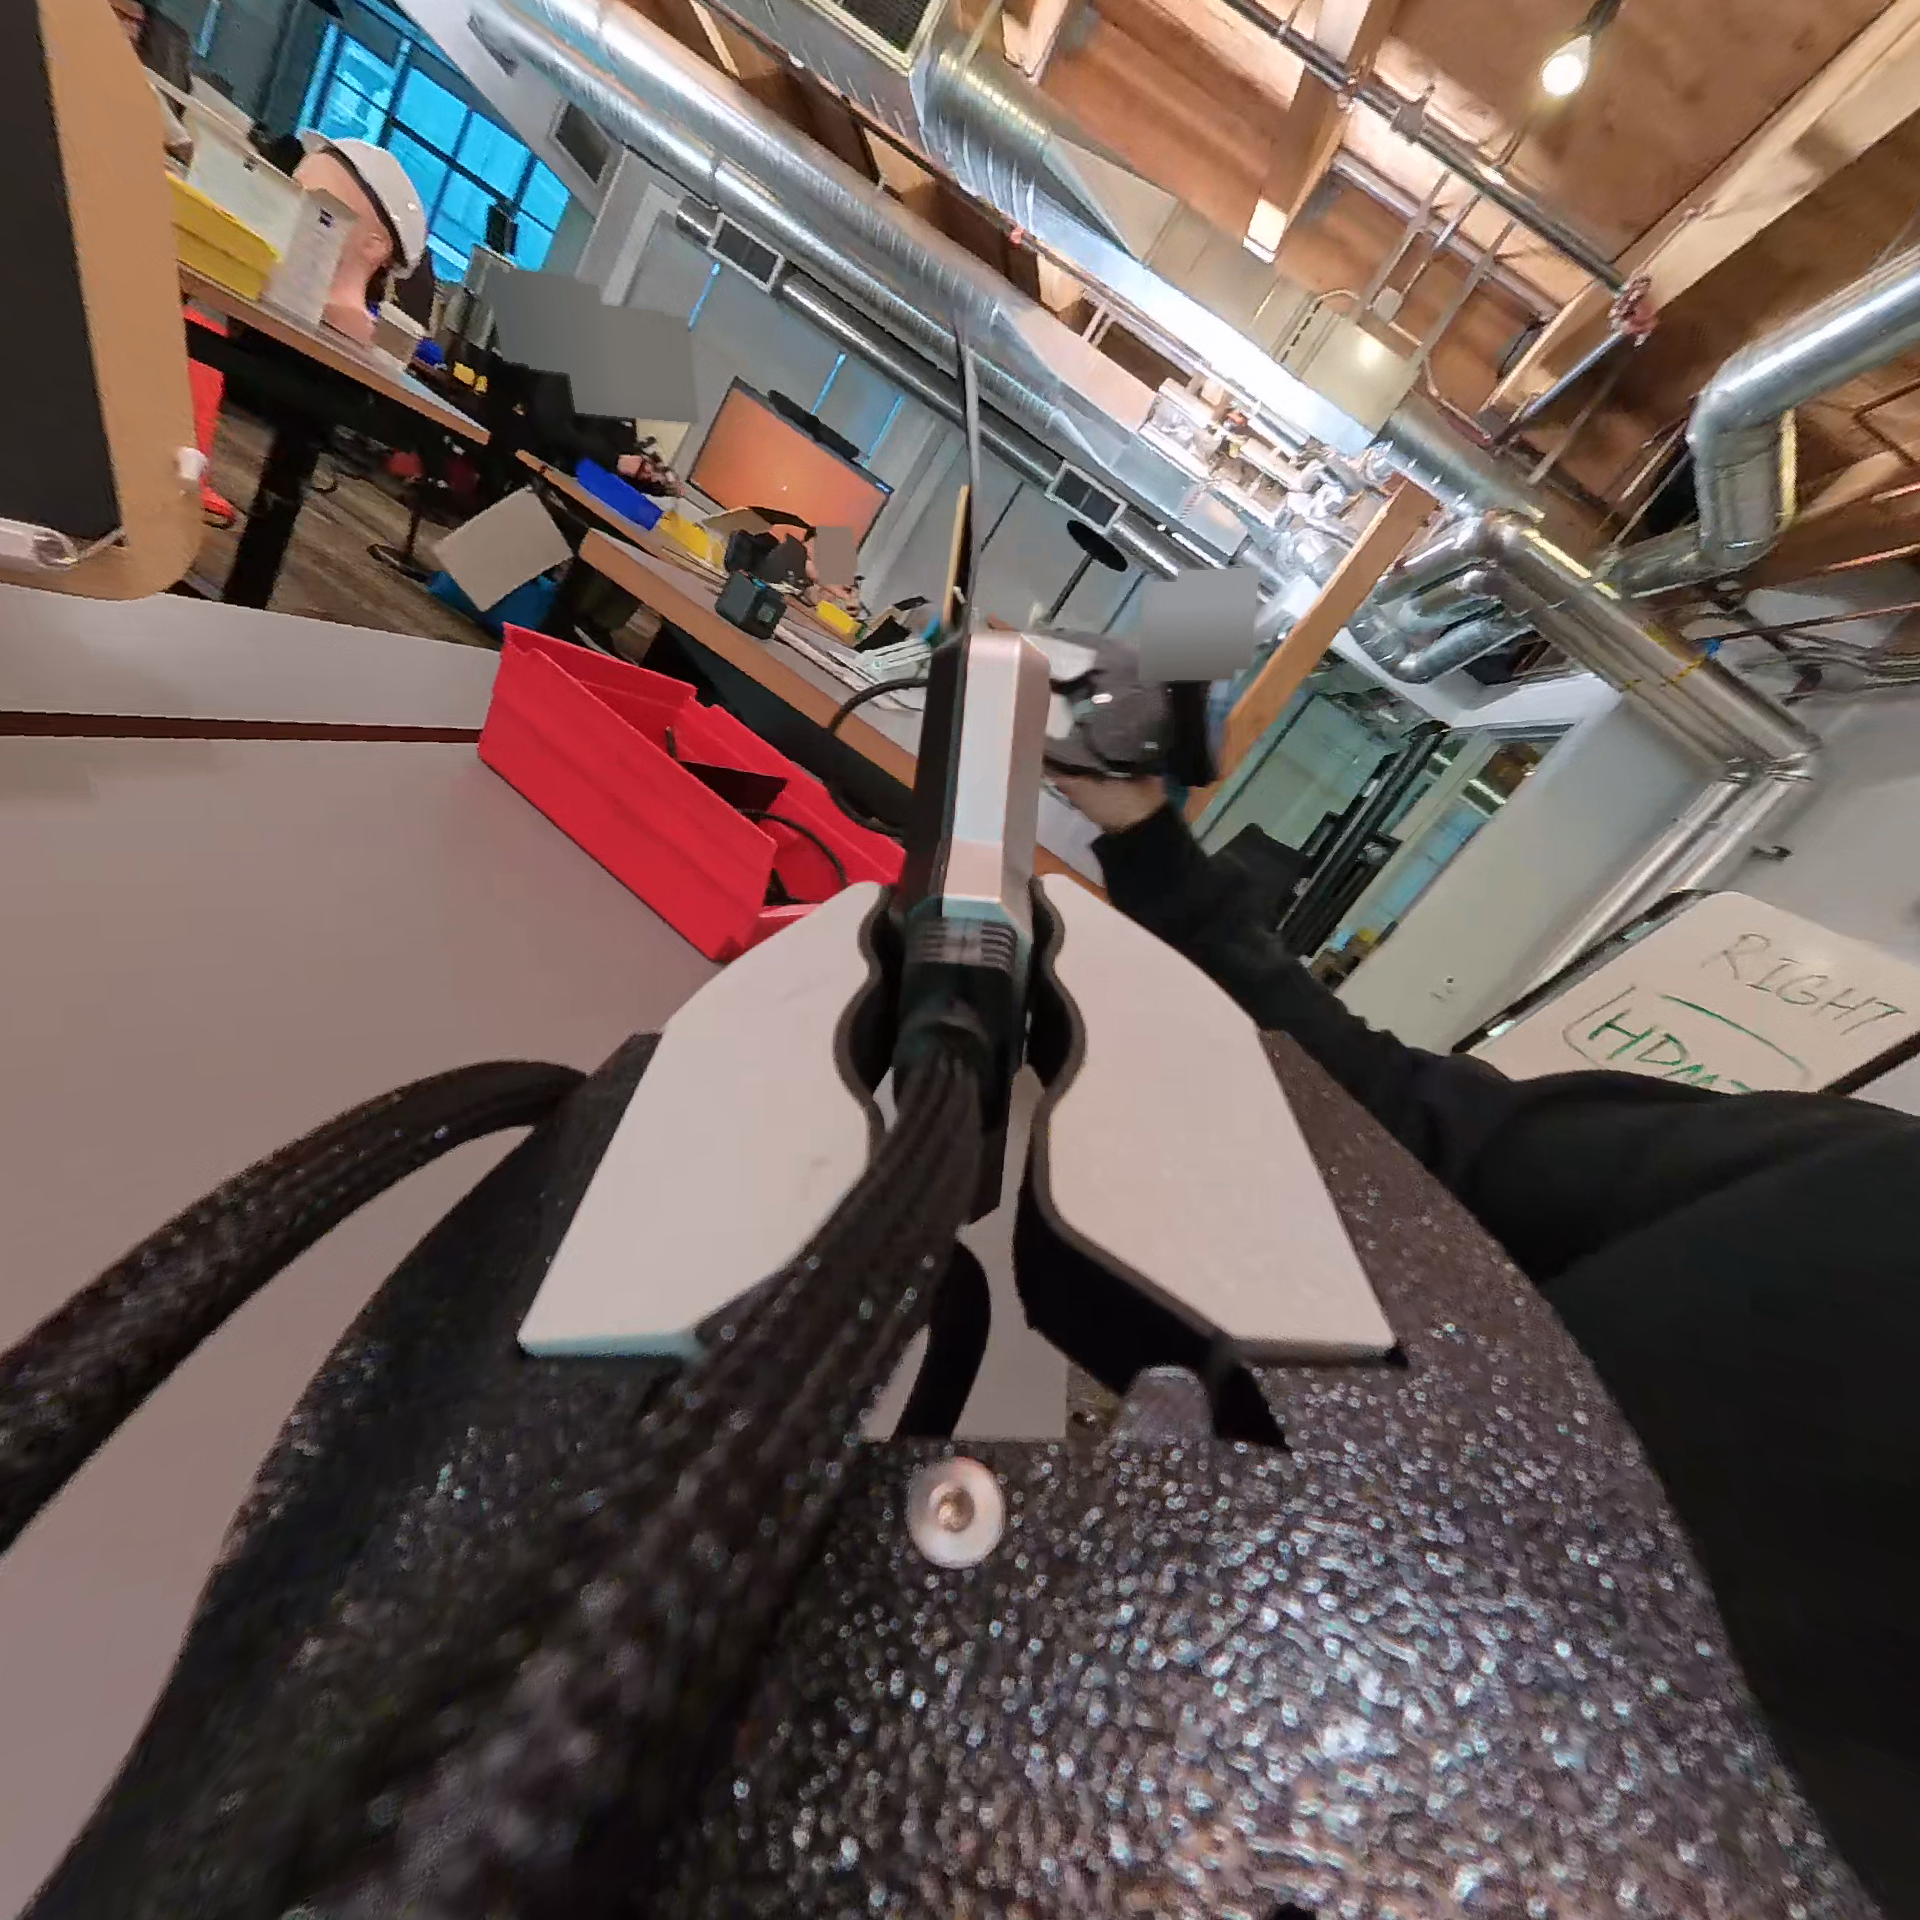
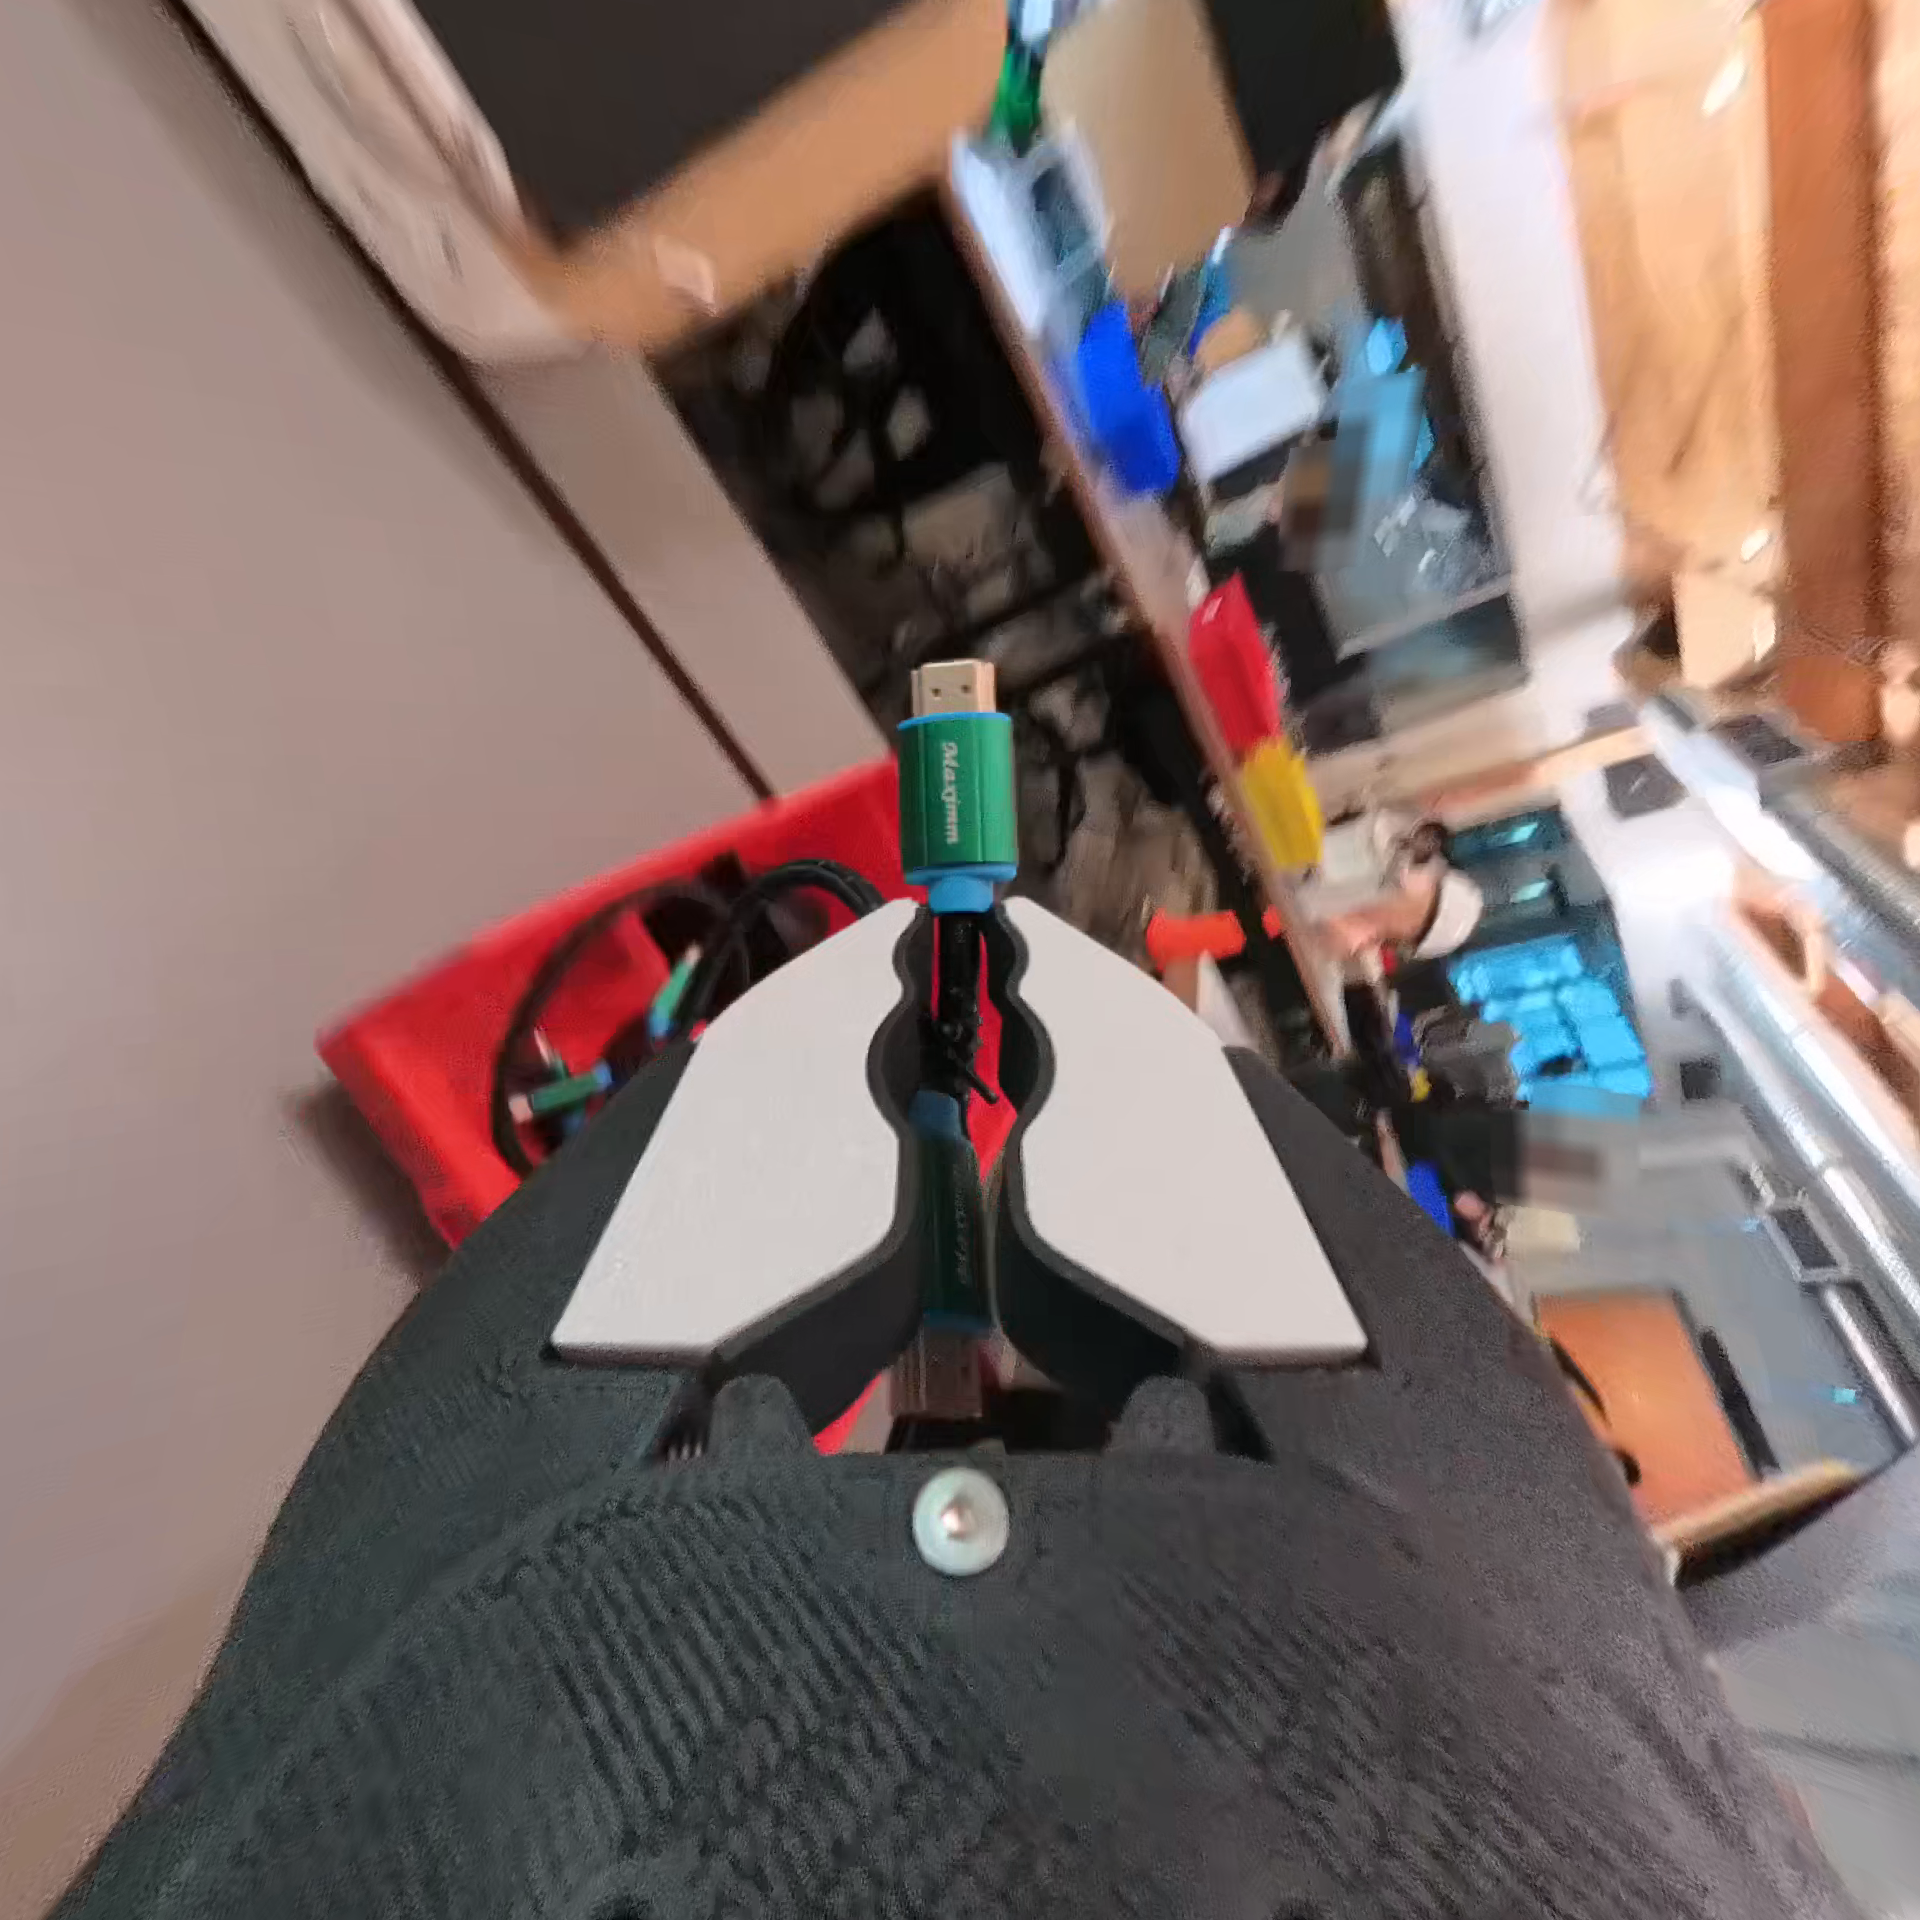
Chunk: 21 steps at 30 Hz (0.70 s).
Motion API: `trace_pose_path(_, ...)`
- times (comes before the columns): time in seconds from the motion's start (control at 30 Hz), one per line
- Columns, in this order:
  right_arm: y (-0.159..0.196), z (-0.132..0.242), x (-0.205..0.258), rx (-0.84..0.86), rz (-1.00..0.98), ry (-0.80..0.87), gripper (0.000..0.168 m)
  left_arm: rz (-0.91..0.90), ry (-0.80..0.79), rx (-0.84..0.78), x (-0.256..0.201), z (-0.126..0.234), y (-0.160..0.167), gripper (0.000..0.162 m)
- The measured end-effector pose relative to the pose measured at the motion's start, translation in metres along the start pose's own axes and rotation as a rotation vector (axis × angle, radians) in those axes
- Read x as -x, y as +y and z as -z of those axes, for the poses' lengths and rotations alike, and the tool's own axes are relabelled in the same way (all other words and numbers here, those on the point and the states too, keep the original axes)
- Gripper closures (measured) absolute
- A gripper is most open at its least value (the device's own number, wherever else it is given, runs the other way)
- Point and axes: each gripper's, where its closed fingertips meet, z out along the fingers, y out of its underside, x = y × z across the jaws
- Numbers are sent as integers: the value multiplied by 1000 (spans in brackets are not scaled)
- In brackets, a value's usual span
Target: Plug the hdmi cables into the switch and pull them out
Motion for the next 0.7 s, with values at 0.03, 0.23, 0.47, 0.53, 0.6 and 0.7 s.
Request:
trace_pose_path(0.03,25,-13,-1,60,-11,-29,157,12,14,-3,-1,-1,0,140)
trace_pose_path(0.23,81,-61,-12,18,-525,-81,158,20,27,20,-1,-7,7,140)
trace_pose_path(0.47,150,-103,19,103,-1163,-5,157,36,31,34,4,-10,12,140)
trace_pose_path(0.53,174,-108,39,246,-1114,-30,156,43,31,31,6,-10,13,140)
trace_pose_path(0.6,195,-109,52,397,-981,-63,154,47,26,29,7,-10,13,140)
trace_pose_path(0.7,197,-102,54,494,-683,-111,109,52,26,28,9,-10,14,140)
